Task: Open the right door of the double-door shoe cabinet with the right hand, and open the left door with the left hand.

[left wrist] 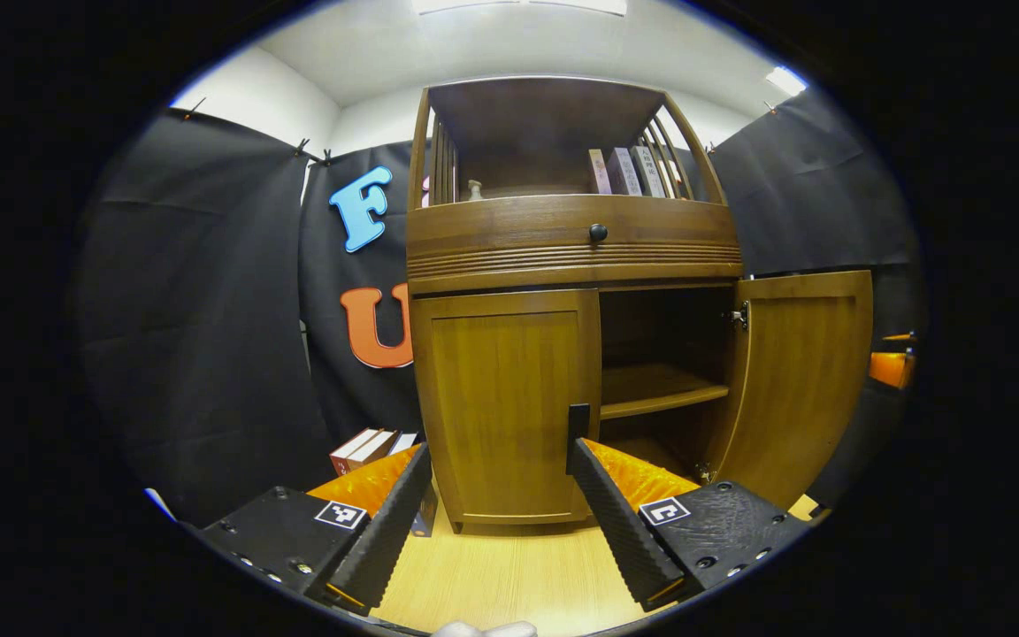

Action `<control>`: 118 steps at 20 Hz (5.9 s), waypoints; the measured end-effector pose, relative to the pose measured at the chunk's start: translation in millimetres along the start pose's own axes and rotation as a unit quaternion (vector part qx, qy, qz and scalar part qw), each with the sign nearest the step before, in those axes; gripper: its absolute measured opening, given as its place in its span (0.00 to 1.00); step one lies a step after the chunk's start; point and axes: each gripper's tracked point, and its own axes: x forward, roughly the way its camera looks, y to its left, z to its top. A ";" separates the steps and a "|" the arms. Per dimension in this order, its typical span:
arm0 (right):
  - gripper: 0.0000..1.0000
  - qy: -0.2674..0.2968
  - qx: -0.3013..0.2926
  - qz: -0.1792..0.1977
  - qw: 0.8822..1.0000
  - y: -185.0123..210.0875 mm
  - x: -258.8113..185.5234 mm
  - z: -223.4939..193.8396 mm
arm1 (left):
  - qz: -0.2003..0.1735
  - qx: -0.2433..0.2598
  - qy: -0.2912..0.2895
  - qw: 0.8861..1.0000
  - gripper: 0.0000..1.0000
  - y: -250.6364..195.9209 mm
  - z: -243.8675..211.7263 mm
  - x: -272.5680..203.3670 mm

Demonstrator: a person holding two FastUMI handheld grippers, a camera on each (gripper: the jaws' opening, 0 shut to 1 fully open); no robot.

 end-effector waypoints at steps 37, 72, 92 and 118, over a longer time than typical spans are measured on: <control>1.00 0.067 -0.026 -0.062 0.996 71.4 31.7 -25.7 | -0.084 -0.004 0.007 0.996 0.22 -110.4 -92.3 246.2; 1.00 0.083 -0.005 0.016 0.996 139.7 -12.3 -58.6 | -0.059 -0.024 0.031 0.997 0.18 78.4 -120.1 51.1; 1.00 0.093 -0.001 0.028 0.995 158.1 -21.7 -71.1 | -0.155 -0.062 0.029 0.986 0.00 189.7 -125.5 56.6; 1.00 0.055 -0.004 0.040 0.998 114.1 12.7 -50.5 | 0.055 -0.065 -0.003 0.996 0.95 97.3 -26.4 -51.7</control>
